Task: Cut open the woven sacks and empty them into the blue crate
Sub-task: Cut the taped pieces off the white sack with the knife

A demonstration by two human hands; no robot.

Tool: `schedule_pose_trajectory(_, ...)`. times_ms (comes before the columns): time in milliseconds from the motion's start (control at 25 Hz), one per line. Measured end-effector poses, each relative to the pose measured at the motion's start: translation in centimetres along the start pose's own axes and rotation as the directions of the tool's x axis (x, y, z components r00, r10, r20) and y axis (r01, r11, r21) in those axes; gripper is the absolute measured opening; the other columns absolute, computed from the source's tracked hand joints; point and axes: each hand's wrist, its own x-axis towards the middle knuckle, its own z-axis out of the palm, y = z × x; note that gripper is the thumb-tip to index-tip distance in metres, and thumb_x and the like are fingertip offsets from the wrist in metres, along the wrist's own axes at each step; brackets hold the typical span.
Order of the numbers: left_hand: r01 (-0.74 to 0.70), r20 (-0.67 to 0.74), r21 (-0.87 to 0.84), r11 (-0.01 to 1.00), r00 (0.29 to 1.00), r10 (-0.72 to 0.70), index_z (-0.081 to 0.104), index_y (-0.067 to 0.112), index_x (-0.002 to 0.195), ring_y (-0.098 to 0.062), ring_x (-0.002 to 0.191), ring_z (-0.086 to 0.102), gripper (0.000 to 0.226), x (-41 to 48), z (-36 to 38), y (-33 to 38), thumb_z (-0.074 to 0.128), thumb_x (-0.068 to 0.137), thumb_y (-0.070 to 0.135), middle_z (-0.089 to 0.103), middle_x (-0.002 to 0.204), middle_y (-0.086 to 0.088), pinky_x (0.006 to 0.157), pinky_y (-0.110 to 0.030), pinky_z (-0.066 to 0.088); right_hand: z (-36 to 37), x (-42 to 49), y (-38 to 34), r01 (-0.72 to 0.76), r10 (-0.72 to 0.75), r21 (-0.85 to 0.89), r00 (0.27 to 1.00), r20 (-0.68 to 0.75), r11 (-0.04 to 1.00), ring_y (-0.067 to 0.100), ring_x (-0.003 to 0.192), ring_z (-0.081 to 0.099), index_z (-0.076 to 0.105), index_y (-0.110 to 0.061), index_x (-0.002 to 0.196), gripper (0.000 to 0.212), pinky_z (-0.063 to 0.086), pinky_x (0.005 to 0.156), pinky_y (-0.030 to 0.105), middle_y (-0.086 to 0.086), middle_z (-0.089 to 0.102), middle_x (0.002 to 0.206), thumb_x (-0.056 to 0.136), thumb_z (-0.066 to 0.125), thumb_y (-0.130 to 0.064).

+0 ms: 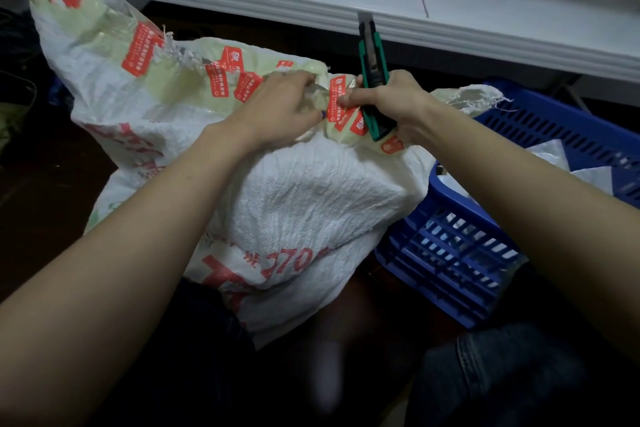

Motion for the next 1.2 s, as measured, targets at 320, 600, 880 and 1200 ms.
schedule_pose_trajectory(320,-0.050,-0.132,-0.266,0.963,0.991,0.015,0.049,0.006,0.114,-0.014,0.093,0.056,0.041,0.0,0.3,1.2,0.068,0.078,0.009,0.059,0.112,-0.006,0.064,-0.008,0.034,-3.3,-2.8,-1.4,0.239,-0.279,-0.474,0.960,-0.015,0.847,0.005,0.058,0.062,0.056,-0.016,0.082,0.023,0.053,0.059,0.020,-0.002,0.065,0.073,0.092,0.058,-0.036)
schedule_pose_trajectory(600,0.009,-0.109,-0.299,0.954,0.993,-0.043,0.043,0.013,0.131,-0.017,0.091,0.057,0.059,-0.1,-0.1,1.4,0.068,0.077,0.008,0.053,0.129,-0.003,0.074,-0.015,0.035,-6.1,-4.6,-3.3,0.368,-0.315,-0.874,0.910,0.268,0.317,0.017,0.057,0.060,0.055,-0.017,0.094,0.037,0.055,0.061,0.037,0.001,0.059,0.070,0.094,0.042,-0.053)
schedule_pose_trajectory(880,-0.001,-0.101,-0.265,0.964,0.994,-0.027,0.041,0.014,0.133,-0.022,0.105,0.057,0.062,-0.2,0.0,1.2,0.066,0.077,0.006,0.051,0.135,-0.002,0.078,-0.015,0.034,-5.6,-3.5,-3.2,0.343,-0.257,-0.921,0.921,0.292,0.184,0.017,0.067,0.056,0.061,-0.023,0.114,0.044,0.042,0.060,0.031,-0.003,0.056,0.074,0.092,0.042,-0.056)
schedule_pose_trajectory(1200,0.037,-0.066,-0.237,0.971,0.996,-0.054,0.041,0.017,0.134,-0.010,0.104,0.051,0.063,-0.4,0.1,1.0,0.064,0.078,0.001,0.049,0.136,-0.001,0.082,-0.018,0.036,-4.1,-2.8,-3.2,0.350,-0.273,-0.936,0.905,0.327,0.042,0.023,0.079,0.048,0.060,-0.021,0.112,0.043,0.036,0.063,0.033,0.002,0.050,0.082,0.093,0.041,-0.054)
